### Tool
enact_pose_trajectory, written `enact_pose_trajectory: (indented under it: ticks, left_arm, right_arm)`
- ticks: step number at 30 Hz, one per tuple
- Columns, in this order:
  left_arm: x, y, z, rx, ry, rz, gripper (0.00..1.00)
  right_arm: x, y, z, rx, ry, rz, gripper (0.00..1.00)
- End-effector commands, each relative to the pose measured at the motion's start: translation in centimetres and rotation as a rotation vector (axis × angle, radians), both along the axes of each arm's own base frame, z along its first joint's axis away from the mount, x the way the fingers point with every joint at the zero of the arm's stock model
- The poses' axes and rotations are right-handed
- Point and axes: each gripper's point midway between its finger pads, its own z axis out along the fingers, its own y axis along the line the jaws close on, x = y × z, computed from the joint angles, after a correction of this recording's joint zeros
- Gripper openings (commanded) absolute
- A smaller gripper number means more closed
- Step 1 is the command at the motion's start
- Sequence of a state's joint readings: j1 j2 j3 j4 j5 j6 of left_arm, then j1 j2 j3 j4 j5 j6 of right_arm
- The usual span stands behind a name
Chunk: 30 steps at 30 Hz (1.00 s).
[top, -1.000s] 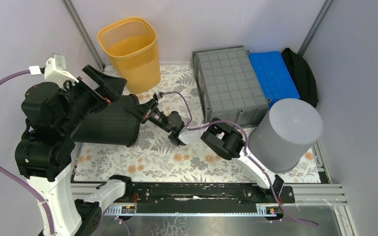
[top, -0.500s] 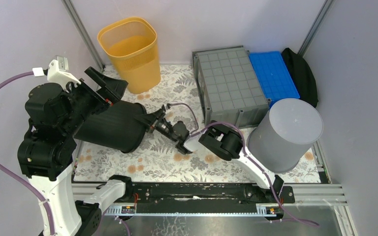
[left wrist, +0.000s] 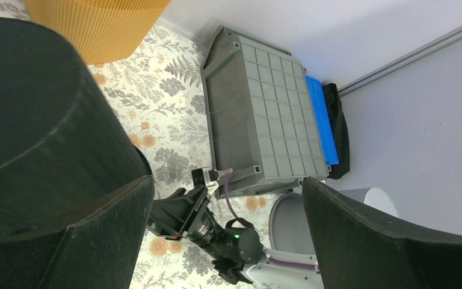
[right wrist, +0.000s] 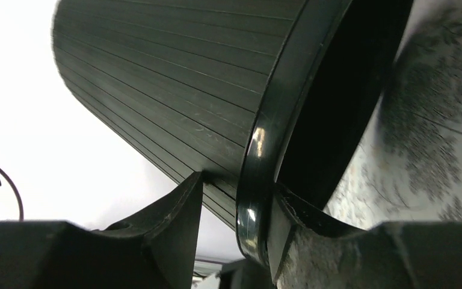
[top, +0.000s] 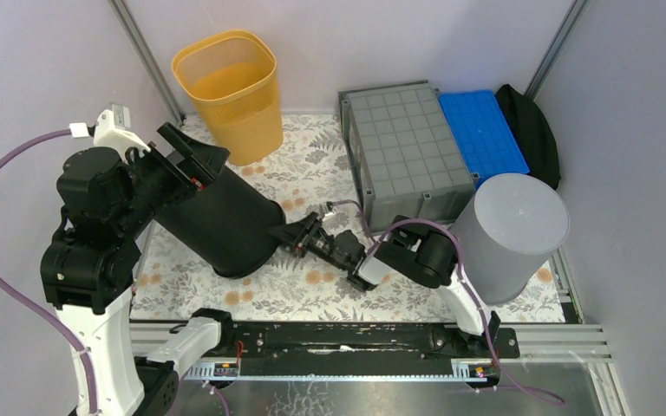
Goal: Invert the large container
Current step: Turn the container upside down at the center of the board.
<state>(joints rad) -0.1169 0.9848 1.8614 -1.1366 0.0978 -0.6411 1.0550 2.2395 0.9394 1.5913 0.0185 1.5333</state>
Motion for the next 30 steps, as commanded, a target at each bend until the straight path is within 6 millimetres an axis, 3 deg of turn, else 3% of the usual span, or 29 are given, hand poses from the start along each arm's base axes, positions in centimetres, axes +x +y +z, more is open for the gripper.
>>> enact_pose_trajectory:
  ticks: [1, 20, 26, 30]
  left_arm:
    - [0.5, -0.3, 0.4, 0.005, -0.047, -0.017, 1.00]
    - [2.6, -0.4, -6.5, 0.029, 0.080, -0.015, 1.00]
    - [2.5, -0.3, -8.1, 0.044, 0.103, -0.017, 1.00]
    - [2.3, -0.1, -9.7, 0.064, 0.134, -0.017, 1.00]
  right_arm:
    - [-0.5, -3.2, 3.8, 0.057, -0.095, -0.081, 0.46]
    - [-2.9, -10.4, -2.7, -0.164, 0.004, -0.167, 0.45]
    - [-3.5, -10.0, -3.0, -0.216, -0.038, -0.128, 0.57]
    - [-3.7, -9.4, -3.3, -0.331, -0.089, -0.102, 0.58]
